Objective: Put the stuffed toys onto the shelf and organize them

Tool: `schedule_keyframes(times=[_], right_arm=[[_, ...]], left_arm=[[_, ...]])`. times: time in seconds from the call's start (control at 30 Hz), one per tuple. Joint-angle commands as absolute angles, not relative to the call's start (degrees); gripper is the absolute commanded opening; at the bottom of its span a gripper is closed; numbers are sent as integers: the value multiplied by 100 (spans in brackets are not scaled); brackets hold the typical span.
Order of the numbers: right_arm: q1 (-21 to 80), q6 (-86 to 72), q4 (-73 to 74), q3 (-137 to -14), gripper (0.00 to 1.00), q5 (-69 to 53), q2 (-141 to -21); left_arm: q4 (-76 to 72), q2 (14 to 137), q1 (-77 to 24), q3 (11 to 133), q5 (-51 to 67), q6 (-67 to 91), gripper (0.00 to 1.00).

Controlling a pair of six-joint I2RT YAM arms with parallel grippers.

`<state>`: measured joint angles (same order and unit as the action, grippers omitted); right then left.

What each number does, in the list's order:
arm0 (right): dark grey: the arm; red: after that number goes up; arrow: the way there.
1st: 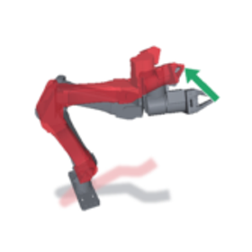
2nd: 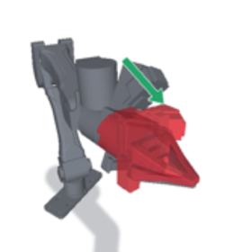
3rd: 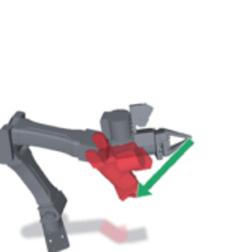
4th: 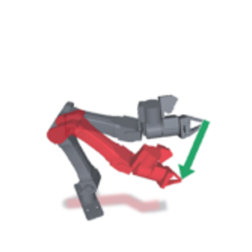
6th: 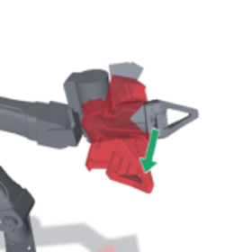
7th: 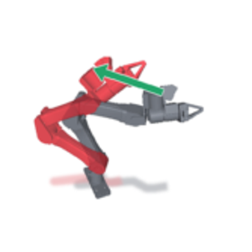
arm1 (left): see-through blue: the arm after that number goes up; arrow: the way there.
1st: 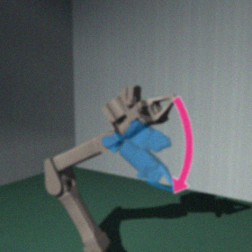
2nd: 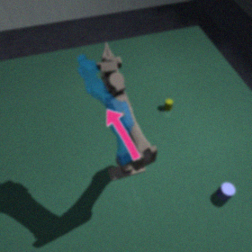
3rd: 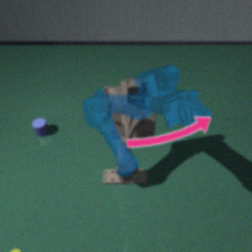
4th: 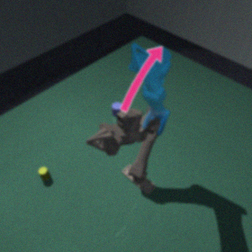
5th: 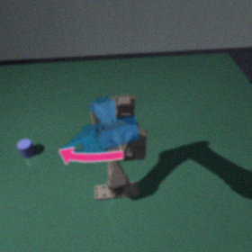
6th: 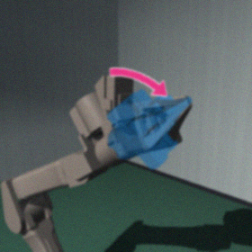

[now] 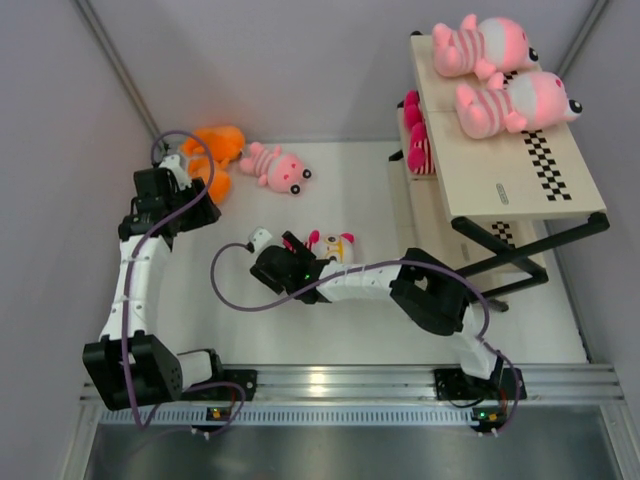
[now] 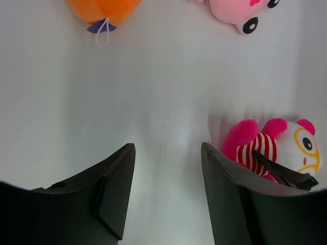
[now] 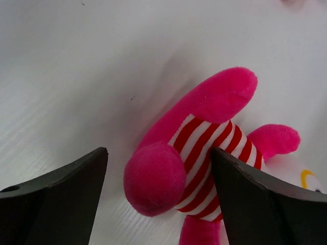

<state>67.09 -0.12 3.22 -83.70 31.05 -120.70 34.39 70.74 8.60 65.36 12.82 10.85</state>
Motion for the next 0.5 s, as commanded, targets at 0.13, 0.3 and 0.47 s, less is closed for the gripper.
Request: schedule_keyframes(times=[0.13,0.3,0.47], right_arm=[[6680,-492,1125,-8728,55,3489,-12498],[6680,-326,1045,-8332,4,3375,-11805],[6680,447,2089,-8551,0,3340,-10533]], left_arm=[[3410,6987,932,6557,1591,1143,60],[3419,7014,949,6566,1652,1134,60],[3384,6996,958,6557,1757,1134,59]])
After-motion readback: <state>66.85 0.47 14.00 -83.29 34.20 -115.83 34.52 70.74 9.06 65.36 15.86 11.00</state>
